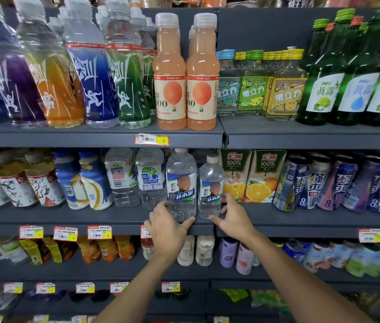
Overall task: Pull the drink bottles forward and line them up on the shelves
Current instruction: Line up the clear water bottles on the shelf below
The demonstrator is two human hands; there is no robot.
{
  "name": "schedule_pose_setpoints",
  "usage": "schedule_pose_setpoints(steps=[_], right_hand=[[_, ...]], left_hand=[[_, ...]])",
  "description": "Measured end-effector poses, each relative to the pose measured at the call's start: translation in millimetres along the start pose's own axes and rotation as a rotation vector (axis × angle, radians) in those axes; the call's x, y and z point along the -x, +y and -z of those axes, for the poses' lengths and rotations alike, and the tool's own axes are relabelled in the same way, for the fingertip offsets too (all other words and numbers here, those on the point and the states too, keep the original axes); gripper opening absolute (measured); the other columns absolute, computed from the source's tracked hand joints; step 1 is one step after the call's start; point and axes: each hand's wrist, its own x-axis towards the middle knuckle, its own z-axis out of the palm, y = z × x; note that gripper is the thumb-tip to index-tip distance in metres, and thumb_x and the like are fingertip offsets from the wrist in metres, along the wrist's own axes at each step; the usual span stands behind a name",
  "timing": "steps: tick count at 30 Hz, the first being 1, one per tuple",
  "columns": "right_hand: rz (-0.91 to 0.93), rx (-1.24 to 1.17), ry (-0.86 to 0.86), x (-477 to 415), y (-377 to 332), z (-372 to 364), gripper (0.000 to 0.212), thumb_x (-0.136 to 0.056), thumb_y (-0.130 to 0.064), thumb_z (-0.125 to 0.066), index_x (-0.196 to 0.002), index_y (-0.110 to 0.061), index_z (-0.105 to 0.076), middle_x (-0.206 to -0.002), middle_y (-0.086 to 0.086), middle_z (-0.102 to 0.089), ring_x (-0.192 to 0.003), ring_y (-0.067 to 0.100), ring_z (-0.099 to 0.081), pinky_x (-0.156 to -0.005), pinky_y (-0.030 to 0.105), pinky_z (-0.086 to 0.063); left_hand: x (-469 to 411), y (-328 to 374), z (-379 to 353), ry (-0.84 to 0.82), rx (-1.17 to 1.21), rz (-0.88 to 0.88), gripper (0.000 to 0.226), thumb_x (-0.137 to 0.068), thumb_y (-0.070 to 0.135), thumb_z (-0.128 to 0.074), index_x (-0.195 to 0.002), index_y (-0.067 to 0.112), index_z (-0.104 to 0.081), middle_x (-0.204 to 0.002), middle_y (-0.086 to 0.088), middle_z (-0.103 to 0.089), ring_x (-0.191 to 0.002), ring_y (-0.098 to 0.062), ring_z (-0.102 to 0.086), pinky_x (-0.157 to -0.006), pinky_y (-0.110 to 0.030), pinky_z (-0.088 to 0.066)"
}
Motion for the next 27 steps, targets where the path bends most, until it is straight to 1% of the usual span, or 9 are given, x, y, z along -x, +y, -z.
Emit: schedule_pose_setpoints(steps=[2,4,6,10,12,17,21,24,27], right_hand=[[0.0,0.016,-0.006,-1,1,0,0.063,-0.082,-0.039,-0.081,-0.132,-0.03,-0.044,-0.086,-0.021,-0.048,-0.076,-0.003,-0.052,-0.06,0.012,-0.032],[-0.008,0.018,-0.018,-1,4,0,0.065,-0.083,-0.04,-0.08,-0.135,-0.026,-0.043,-0.084,-0.017,-0.047,-0.075,0.001,-0.051,-0.059,0.016,-0.033],[-0.007,0.024,-0.039,-1,7,2,0.067,-0.083,-0.041,-0.08,-0.136,-0.025,-0.042,-0.084,-0.01,-0.052,-0.075,0.004,-0.053,-0.059,0.02,-0.035],[0.022,0.032,-0.071,0,10,6,0.069,-0.082,-0.041,-0.081,-0.137,-0.028,-0.041,-0.093,-0.006,-0.059,-0.08,0.004,-0.055,-0.064,0.021,-0.038],[0.042,0.042,-0.091,1,10,6,0.072,-0.08,-0.04,-0.082,-0.138,-0.028,-0.041,-0.101,-0.008,-0.059,-0.084,0.003,-0.054,-0.07,0.023,-0.04],[0.031,0.084,-0.061,3,7,3,0.063,-0.082,-0.044,-0.08,-0.134,-0.028,-0.047,-0.093,-0.016,-0.051,-0.084,0.001,-0.052,-0.068,0.023,-0.038],[0.041,0.089,-0.042,4,3,3,0.058,-0.083,-0.042,-0.08,-0.13,-0.028,-0.049,-0.09,-0.02,-0.047,-0.081,0.0,-0.051,-0.063,0.014,-0.034],[0.036,0.091,-0.037,4,1,3,0.054,-0.083,-0.04,-0.08,-0.127,-0.027,-0.051,-0.089,-0.02,-0.046,-0.079,-0.001,-0.05,-0.062,0.013,-0.032],[0.045,0.079,-0.033,6,1,1,0.054,-0.085,-0.039,-0.079,-0.129,-0.027,-0.05,-0.09,-0.023,-0.042,-0.079,-0.004,-0.047,-0.062,0.011,-0.03]], left_hand=[[-2,-1,-1,-0.017,-0.038,-0.003,0.09,-0.064,0.061,-0.084,-0.132,0.016,-0.048,-0.122,0.0,-0.059,-0.119,-0.023,-0.05,-0.1,-0.041,-0.032],[-4,-8,-1,-0.048,-0.095,-0.04,0.093,-0.068,0.061,-0.081,-0.141,0.015,-0.045,-0.125,-0.003,-0.056,-0.122,-0.025,-0.047,-0.1,-0.042,-0.031],[-7,-16,1,-0.082,-0.123,-0.1,0.087,-0.074,0.06,-0.077,-0.142,0.015,-0.047,-0.124,-0.004,-0.055,-0.121,-0.026,-0.045,-0.097,-0.04,-0.029],[-17,-21,10,-0.13,-0.032,-0.181,0.051,-0.073,0.05,-0.083,-0.11,0.023,-0.06,-0.103,0.004,-0.067,-0.102,-0.023,-0.056,-0.082,-0.034,-0.033],[-21,-21,12,-0.145,-0.009,-0.205,0.046,-0.072,0.046,-0.085,-0.102,0.023,-0.06,-0.096,0.003,-0.069,-0.095,-0.023,-0.059,-0.08,-0.035,-0.038],[-28,-19,14,-0.173,-0.009,-0.205,0.053,-0.067,0.049,-0.088,-0.106,0.02,-0.064,-0.091,0.001,-0.068,-0.093,-0.023,-0.06,-0.08,-0.038,-0.048],[-37,-20,18,-0.211,-0.056,-0.198,0.07,-0.062,0.061,-0.086,-0.114,0.02,-0.065,-0.098,0.002,-0.069,-0.094,-0.019,-0.062,-0.079,-0.033,-0.051],[-39,-20,20,-0.226,-0.081,-0.206,0.069,-0.06,0.064,-0.085,-0.11,0.021,-0.064,-0.097,0.004,-0.068,-0.093,-0.017,-0.062,-0.076,-0.031,-0.051],[-39,-19,19,-0.232,-0.087,-0.207,0.07,-0.061,0.064,-0.085,-0.111,0.02,-0.063,-0.099,0.002,-0.068,-0.096,-0.018,-0.061,-0.08,-0.033,-0.052]])
